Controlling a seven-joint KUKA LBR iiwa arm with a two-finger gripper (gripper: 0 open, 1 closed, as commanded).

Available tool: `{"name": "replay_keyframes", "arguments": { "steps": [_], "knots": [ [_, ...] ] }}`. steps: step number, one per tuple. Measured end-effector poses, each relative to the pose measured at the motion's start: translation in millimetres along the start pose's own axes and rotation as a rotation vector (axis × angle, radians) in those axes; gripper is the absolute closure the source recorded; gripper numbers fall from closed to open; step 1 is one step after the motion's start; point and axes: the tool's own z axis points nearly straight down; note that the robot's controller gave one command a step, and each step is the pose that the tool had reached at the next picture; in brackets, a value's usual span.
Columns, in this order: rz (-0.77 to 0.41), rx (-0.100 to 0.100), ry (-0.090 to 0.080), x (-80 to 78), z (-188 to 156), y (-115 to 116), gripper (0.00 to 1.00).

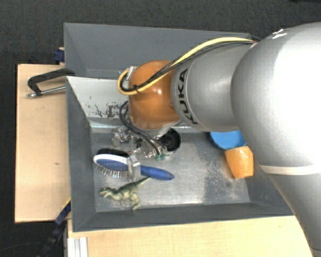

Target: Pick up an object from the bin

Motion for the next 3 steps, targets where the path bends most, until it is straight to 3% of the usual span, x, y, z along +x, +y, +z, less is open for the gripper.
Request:
{"name": "replay_keyframes", "arguments": {
  "steps": [1,2,3],
  "knots": [
    [0.001,0.0,0.001,-1.1,-1,0,0.0],
    [0.001,0.001,0.003,-0.6,0,0,1.0],
    [0.001,0.001,-0.007,-4.2,-77,1,1.0]
  ]
}}
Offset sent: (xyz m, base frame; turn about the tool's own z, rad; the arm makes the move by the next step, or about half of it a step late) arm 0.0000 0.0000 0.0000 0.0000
